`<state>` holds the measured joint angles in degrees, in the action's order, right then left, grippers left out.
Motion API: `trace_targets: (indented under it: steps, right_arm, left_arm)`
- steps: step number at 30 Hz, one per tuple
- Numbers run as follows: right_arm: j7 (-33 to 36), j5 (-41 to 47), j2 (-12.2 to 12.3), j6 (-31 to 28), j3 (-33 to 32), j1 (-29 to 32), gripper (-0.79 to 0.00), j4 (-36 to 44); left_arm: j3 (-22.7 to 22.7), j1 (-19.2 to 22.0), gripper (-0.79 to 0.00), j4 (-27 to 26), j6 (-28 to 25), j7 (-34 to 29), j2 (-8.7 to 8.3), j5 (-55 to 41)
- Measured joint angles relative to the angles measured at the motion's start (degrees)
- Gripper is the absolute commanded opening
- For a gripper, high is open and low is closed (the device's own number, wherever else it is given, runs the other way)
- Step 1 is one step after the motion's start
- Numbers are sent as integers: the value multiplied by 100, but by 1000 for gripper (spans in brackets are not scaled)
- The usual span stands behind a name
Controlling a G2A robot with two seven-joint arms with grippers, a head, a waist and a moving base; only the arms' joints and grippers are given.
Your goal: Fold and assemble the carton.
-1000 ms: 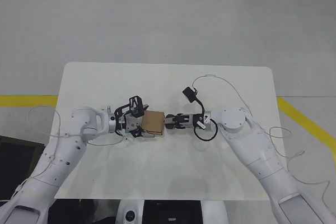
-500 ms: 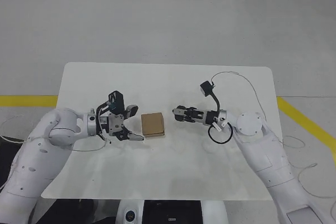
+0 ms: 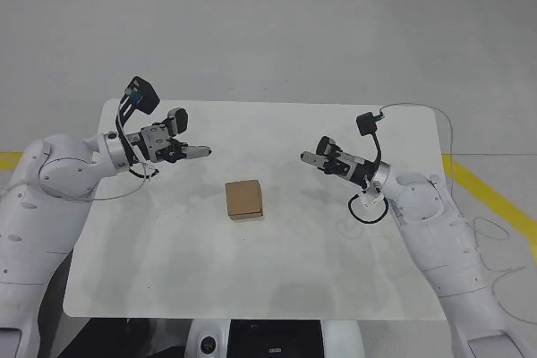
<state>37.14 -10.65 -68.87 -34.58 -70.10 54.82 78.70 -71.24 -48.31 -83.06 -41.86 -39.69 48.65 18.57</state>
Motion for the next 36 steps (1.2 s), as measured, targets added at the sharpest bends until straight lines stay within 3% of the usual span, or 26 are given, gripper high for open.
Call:
trace_targets:
  steps: [7, 12, 18, 36]
  right_arm:
    - [-1085, -1159, 130, 380, -734, 618, 0, 1081]
    - [-1326, -1499, 181, 697, -1065, 820, 0, 1552]
    - [-1414, -1744, 228, 959, -1367, 837, 0, 1852]
    - [-1415, -1745, 229, 965, -1372, 836, -1, 1850]
  left_arm:
    - [58, 968, 0, 714, 227, -259, 60, -245]
    - [129, 1370, 0, 991, 155, -375, 87, -360]
    - [145, 1485, 0, 1082, 82, -500, 80, -493]
    - [130, 1517, 0, 1124, 75, -595, 66, -517]
